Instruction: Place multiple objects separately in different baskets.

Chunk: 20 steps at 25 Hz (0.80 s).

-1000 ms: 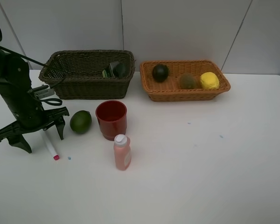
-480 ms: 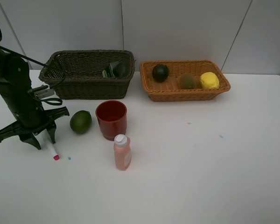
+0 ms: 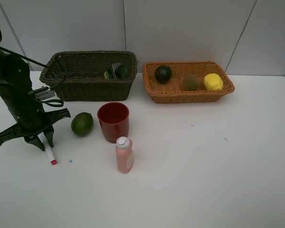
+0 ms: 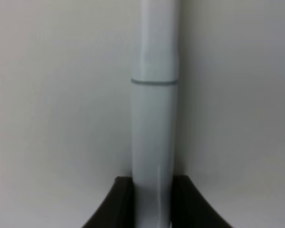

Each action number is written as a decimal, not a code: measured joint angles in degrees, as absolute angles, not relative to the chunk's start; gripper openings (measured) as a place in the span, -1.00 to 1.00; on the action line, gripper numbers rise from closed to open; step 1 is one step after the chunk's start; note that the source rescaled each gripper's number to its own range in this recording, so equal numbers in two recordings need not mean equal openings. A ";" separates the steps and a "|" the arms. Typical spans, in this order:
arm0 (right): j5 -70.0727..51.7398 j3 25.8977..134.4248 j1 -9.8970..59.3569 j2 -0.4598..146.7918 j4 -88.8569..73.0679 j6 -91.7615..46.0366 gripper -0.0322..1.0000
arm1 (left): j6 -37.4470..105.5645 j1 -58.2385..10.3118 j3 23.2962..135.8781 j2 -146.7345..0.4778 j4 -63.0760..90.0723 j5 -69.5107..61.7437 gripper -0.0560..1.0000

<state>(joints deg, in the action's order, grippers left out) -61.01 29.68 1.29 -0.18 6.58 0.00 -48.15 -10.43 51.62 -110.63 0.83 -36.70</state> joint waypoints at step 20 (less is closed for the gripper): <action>-61.01 29.68 1.29 -0.18 6.58 0.00 0.98 | -47.24 -10.43 53.19 -96.10 1.05 -44.17 -0.54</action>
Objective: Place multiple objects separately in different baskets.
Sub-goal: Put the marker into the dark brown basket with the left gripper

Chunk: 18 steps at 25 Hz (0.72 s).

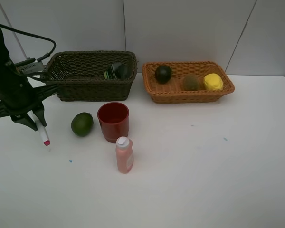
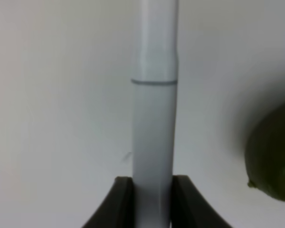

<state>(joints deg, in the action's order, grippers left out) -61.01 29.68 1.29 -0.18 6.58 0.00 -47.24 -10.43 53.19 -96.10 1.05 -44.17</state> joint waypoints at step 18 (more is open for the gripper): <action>-61.01 29.68 1.29 -0.18 6.58 0.00 0.98 | -37.01 -10.55 71.44 -90.90 -2.46 -26.32 -0.54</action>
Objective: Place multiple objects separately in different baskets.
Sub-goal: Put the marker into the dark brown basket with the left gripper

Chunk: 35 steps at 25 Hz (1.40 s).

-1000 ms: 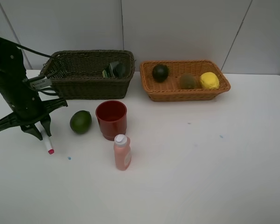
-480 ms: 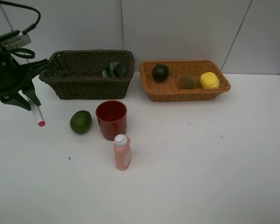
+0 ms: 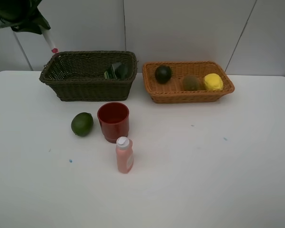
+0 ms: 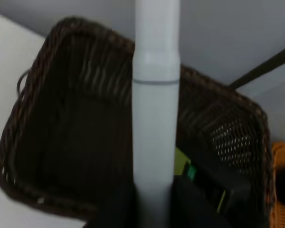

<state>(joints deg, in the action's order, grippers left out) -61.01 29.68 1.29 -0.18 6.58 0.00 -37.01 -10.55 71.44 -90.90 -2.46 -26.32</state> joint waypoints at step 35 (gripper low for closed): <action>-61.01 29.68 1.29 -0.18 6.58 0.00 0.98 | -3.70 -12.73 79.39 -122.49 -10.92 -4.69 -0.54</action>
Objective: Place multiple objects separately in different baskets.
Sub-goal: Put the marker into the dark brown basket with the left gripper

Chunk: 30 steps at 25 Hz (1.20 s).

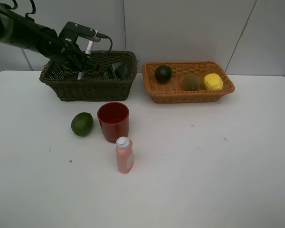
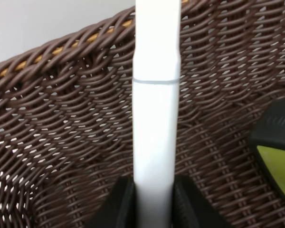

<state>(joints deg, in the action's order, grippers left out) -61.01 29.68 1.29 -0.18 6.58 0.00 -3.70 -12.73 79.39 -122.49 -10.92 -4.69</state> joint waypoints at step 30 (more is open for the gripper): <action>-61.01 29.68 1.29 -0.18 6.64 0.00 0.98 | -8.31 -13.03 79.39 -118.79 -9.37 -8.52 1.00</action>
<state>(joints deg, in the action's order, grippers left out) -61.01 29.68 1.29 -0.18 6.64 0.00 -8.31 -13.03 79.39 -118.79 -9.37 -8.52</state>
